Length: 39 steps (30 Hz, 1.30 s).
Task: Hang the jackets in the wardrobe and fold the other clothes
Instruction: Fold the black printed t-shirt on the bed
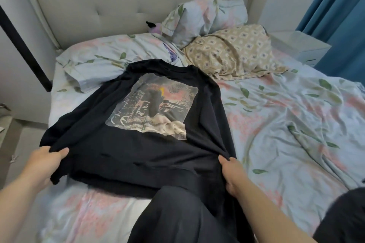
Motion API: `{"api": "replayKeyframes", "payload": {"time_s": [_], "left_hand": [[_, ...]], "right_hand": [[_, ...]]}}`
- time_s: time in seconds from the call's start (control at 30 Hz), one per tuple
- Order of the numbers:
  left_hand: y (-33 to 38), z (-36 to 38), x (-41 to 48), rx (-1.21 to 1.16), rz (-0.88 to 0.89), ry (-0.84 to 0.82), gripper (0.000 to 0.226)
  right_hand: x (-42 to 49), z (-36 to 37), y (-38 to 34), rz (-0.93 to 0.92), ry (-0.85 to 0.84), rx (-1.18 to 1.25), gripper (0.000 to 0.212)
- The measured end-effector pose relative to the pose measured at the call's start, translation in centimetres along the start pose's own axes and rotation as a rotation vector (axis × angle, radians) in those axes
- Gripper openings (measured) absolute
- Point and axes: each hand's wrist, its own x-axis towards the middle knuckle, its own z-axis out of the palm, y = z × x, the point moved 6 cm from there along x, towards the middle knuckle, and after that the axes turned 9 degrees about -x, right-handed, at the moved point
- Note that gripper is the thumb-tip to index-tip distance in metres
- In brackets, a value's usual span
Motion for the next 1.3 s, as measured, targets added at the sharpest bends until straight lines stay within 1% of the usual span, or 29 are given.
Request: {"api": "replayKeyframes", "payload": {"time_s": [0.03, 0.1, 0.17, 0.23, 0.3, 0.37, 0.43, 0.47, 0.5, 0.57, 0.63, 0.67, 0.7, 0.73, 0.8, 0.83, 0.87, 0.9, 0.93, 0.97, 1.0, 1.03, 1.07, 1.13, 1.17, 1.2, 1.23, 1.27, 1.3], "left_hand": [[-0.1, -0.7, 0.3, -0.057, -0.080, -0.016, 0.021], [-0.6, -1.7, 0.6, -0.084, -0.207, -0.094, 0.033], [-1.9, -2.2, 1.4, -0.140, -0.281, -0.148, 0.041], [-3.1, -2.2, 1.9, -0.234, -0.323, -0.169, 0.041], [-4.1, -1.5, 0.5, -0.436, -0.386, -0.156, 0.039], [-5.1, 0.1, -2.7, -0.616, -0.425, -0.146, 0.036], [-6.2, 1.5, -5.3, -0.578, -0.413, -0.128, 0.046], [-6.6, 2.0, -6.0, -0.541, -0.399, -0.107, 0.051], [-6.8, 2.4, -6.3, -0.553, -0.386, -0.085, 0.053], [-6.5, 2.7, -5.9, -0.695, -0.399, -0.060, 0.041], [-5.8, 1.7, -4.5, -0.798, -0.384, 0.007, 0.016], [-5.4, 0.8, -3.9, -0.814, -0.379, 0.051, 0.012], [-5.3, 0.1, -3.2, -0.823, -0.351, 0.097, 0.019], [-5.5, -0.9, -2.4, -0.825, -0.334, 0.145, 0.023], [-6.8, -2.5, -1.6, -0.749, -0.331, 0.208, 0.027], [-7.7, -2.9, -1.4, -0.722, -0.336, 0.225, 0.026], [-8.6, -3.0, -1.6, -0.732, -0.342, 0.250, 0.020], [-9.2, -2.8, -2.4, -0.716, -0.344, 0.239, 0.013], [-9.7, -1.8, -3.2, -0.724, -0.359, 0.212, 0.022], [-9.7, -0.5, -4.4, -0.743, -0.393, 0.155, 0.037], [-9.4, 1.1, -5.5, -0.742, -0.398, 0.078, 0.045], [-8.8, 2.3, -6.6, -0.692, -0.374, -0.007, 0.049], [-8.4, 3.1, -7.5, -0.614, -0.343, -0.055, 0.053], [-7.8, 4.1, -8.3, -0.526, -0.299, -0.085, 0.058], [-7.8, 4.4, -8.5, -0.536, -0.310, -0.093, 0.055], [-7.9, 4.7, -8.7, -0.554, -0.322, -0.114, 0.048], [-7.9, 5.0, -9.2, -0.563, -0.336, -0.151, 0.038], [-7.9, 5.5, -9.7, -0.568, -0.357, -0.198, 0.030], [-8.0, 5.9, -10.3, -0.563, -0.378, -0.246, 0.024]], "right_hand": [[0.6, -1.7, -0.6, 0.023, 0.023, 0.044, 0.033], [1.2, -4.7, -1.4, 0.064, 0.021, 0.077, 0.034], [1.0, -5.9, -0.9, 0.129, -0.051, 0.134, 0.033], [-0.3, -5.5, 0.3, 0.169, -0.177, 0.146, 0.035], [-1.9, -4.3, 2.1, 0.183, -0.305, 0.093, 0.040], [-3.4, -3.3, 3.7, 0.171, -0.370, 0.008, 0.045], [-4.3, -2.3, 4.7, 0.113, -0.412, -0.093, 0.036], [-4.5, -1.9, 4.8, 0.081, -0.406, -0.138, 0.031], [-4.7, -1.6, 4.8, 0.060, -0.374, -0.165, 0.026], [-4.7, -1.3, 4.3, 0.049, -0.307, -0.159, 0.022], [-4.9, -1.2, 3.2, 0.066, -0.292, -0.043, 0.029], [-5.1, -1.1, 2.9, 0.071, -0.293, -0.012, 0.030], [-5.5, -0.9, 2.7, 0.064, -0.303, -0.033, 0.029], [-6.0, -0.6, 2.7, 0.026, -0.316, -0.122, 0.024], [-6.9, 0.2, 3.2, -0.119, -0.343, -0.383, 0.012], [-7.2, 0.7, 3.3, -0.204, -0.347, -0.475, 0.015], [-7.3, 1.1, 3.4, -0.251, -0.336, -0.503, 0.022], [-7.2, 1.2, 3.5, -0.261, -0.316, -0.480, 0.028], [-7.0, 1.2, 3.6, -0.248, -0.299, -0.449, 0.032], [-6.6, 1.2, 3.7, -0.227, -0.300, -0.425, 0.034], [-6.3, 1.2, 3.9, -0.195, -0.310, -0.406, 0.034], [-6.1, 1.3, 4.1, -0.162, -0.328, -0.384, 0.032], [-5.9, 1.4, 4.4, -0.135, -0.351, -0.356, 0.027], [-5.6, 1.1, 4.5, -0.108, -0.394, -0.297, 0.022], [-5.4, 0.5, 4.4, -0.105, -0.377, -0.255, 0.025], [-5.0, -0.3, 4.4, -0.108, -0.318, -0.201, 0.030], [-4.6, -1.6, 4.3, -0.137, -0.205, -0.150, 0.033], [-4.3, -3.3, 4.3, -0.189, -0.039, -0.154, 0.031], [-4.2, -5.0, 4.4, -0.249, 0.138, -0.233, 0.026]]}}
